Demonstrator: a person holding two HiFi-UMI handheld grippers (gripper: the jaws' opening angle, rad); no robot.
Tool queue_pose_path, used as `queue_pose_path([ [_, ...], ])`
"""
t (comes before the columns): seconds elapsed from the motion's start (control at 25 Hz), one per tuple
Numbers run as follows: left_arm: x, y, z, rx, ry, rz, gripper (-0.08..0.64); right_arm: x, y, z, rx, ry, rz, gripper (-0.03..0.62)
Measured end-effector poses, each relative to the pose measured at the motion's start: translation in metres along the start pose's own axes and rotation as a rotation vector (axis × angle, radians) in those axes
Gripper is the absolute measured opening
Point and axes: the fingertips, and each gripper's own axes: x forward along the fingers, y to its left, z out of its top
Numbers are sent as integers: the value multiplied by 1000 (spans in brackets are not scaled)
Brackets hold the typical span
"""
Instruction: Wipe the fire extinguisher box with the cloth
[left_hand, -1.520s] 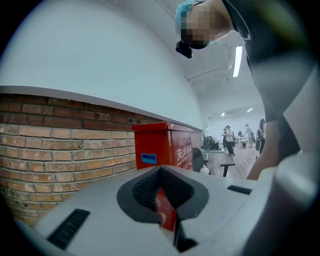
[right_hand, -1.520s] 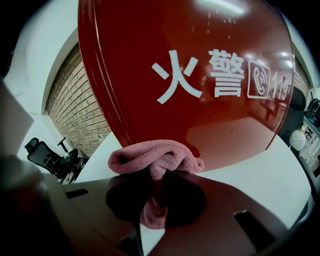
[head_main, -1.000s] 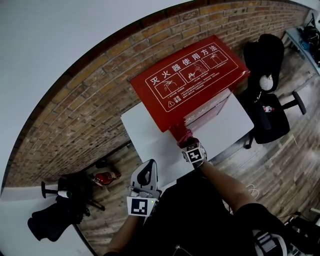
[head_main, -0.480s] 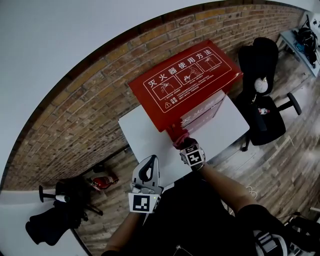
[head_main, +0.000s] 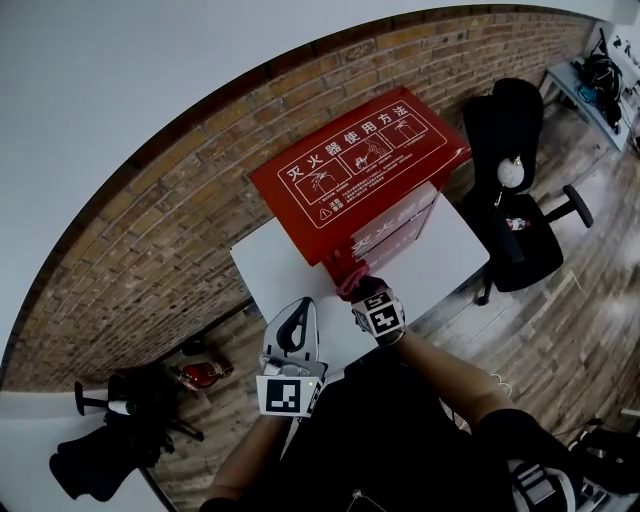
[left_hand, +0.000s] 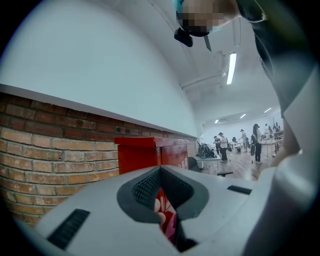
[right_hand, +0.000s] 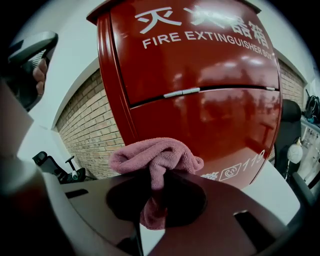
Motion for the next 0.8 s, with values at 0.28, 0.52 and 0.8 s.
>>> queue_pose_path([
  [0.28, 12, -7, 11, 5, -20, -24, 49, -14, 7, 18, -2, -29, 16, 64],
  [0.52, 21, -4, 18, 4, -37, -30, 49, -24, 12, 34, -6, -58, 27, 64],
  [0.8, 29, 1, 24, -12, -57, -19, 49, -40, 19, 55, -27, -99, 41, 64],
])
